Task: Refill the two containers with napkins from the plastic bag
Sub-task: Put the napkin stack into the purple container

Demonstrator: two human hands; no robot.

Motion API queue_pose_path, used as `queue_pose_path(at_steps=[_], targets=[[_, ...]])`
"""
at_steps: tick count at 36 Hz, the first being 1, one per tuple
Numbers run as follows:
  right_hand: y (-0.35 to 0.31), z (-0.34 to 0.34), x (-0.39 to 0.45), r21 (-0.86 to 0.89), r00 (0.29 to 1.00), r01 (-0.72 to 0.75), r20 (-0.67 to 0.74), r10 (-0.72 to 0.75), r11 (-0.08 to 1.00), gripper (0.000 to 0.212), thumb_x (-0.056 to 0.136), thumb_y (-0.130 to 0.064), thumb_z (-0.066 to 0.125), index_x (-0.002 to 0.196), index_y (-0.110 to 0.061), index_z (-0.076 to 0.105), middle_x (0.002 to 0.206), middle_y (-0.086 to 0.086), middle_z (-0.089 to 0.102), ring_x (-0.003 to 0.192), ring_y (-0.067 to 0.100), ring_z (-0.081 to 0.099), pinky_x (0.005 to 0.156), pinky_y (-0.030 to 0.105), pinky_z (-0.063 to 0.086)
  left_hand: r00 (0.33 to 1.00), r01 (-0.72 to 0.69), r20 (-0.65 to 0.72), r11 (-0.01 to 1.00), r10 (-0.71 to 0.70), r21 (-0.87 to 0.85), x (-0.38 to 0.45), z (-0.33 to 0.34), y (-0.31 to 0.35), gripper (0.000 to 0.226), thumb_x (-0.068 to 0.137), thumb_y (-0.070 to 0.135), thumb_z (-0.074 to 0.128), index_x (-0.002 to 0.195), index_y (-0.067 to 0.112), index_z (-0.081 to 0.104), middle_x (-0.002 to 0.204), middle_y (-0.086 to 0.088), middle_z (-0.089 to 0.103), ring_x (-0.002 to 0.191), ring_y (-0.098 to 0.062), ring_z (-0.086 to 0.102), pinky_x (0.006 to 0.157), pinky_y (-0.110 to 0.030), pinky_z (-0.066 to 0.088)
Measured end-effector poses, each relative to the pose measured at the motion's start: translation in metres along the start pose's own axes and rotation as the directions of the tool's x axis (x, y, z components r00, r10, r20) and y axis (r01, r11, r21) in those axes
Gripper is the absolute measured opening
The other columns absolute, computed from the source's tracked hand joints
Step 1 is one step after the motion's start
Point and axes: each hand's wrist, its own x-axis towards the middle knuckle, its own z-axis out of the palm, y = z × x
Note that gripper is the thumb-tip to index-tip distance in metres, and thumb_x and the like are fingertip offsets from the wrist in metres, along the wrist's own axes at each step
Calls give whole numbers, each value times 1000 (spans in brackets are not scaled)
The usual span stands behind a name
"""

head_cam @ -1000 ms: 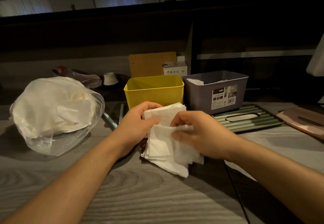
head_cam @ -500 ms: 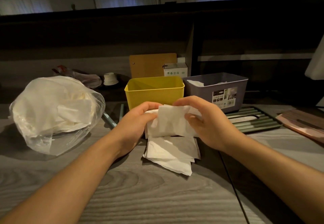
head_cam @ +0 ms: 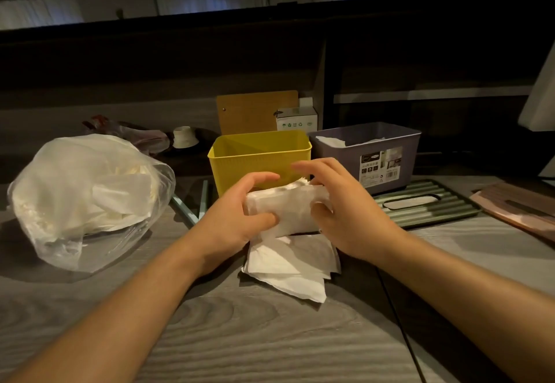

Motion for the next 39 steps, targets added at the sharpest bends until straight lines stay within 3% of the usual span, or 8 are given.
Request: queue_pose_path(at_steps=[7, 10, 13, 22, 26, 29, 34, 39], targets=[[7, 1, -5, 174, 963, -268, 86, 257, 948, 76, 95, 2, 55, 151, -41, 29, 130, -16, 44, 116, 6, 50, 83, 13, 49, 998, -57, -38, 998, 58, 21, 1, 1, 1, 57, 95, 1, 64, 131, 43, 54, 128, 11, 61, 113, -12, 63, 87, -29, 60], [5, 3, -2, 241, 955, -297, 81, 285, 924, 74, 97, 5, 51, 150, -42, 32, 122, -18, 48, 108, 3, 54, 82, 11, 48, 998, -48, -46, 999, 49, 17, 1, 4, 3, 63, 93, -8, 58, 131, 42, 54, 127, 10, 60, 112, -13, 63, 84, -30, 60], [-1, 5, 1, 289, 952, -306, 91, 292, 907, 76, 97, 7, 47, 151, -44, 31, 141, -10, 45, 127, 8, 44, 93, 18, 43, 996, -29, -79, 999, 28, -17, 3, 7, 3, 69, 88, -14, 52, 129, 41, 52, 127, 3, 57, 112, -19, 60, 83, -32, 60], [-10, 13, 3, 390, 960, -281, 98, 263, 877, 46, 105, -26, 44, 148, -42, 34, 151, -11, 38, 123, 3, 37, 97, 26, 30, 981, -29, -192, 998, 16, -63, 12, 21, 2, 36, 100, 35, 58, 133, 45, 47, 130, 9, 53, 120, -17, 55, 103, -45, 50], [-9, 18, 4, 361, 955, -293, 60, 291, 885, 38, 107, -35, 42, 145, -35, 42, 144, -9, 47, 121, 3, 42, 96, 26, 37, 963, -9, -269, 997, -12, -76, 15, 24, 2, 19, 102, 37, 55, 118, 46, 55, 127, 7, 58, 116, -21, 60, 95, -47, 56], [-6, 18, 4, 372, 950, -300, 37, 309, 879, 35, 108, -30, 41, 143, -32, 45, 129, -17, 50, 117, 2, 44, 81, 13, 40, 947, -13, -320, 994, -23, -110, 16, 25, 3, 18, 103, 35, 54, 120, 41, 58, 125, 3, 61, 110, -19, 64, 83, -38, 59], [1, 14, 4, 355, 949, -309, 55, 311, 882, 45, 104, -22, 48, 144, -41, 39, 117, -25, 48, 106, 0, 51, 82, 16, 40, 986, -14, -165, 988, -12, -155, 11, 14, 3, 47, 94, 32, 66, 136, 41, 47, 131, 4, 56, 116, -19, 63, 97, -44, 57], [2, 8, 2, 225, 958, -288, 69, 279, 931, 67, 95, -6, 58, 147, -40, 34, 135, -12, 49, 104, 4, 56, 82, 17, 51, 997, 8, -78, 1000, -6, 17, 10, 6, -4, 81, 90, 1, 70, 144, 48, 34, 132, -1, 56, 110, -25, 66, 83, -39, 63]])
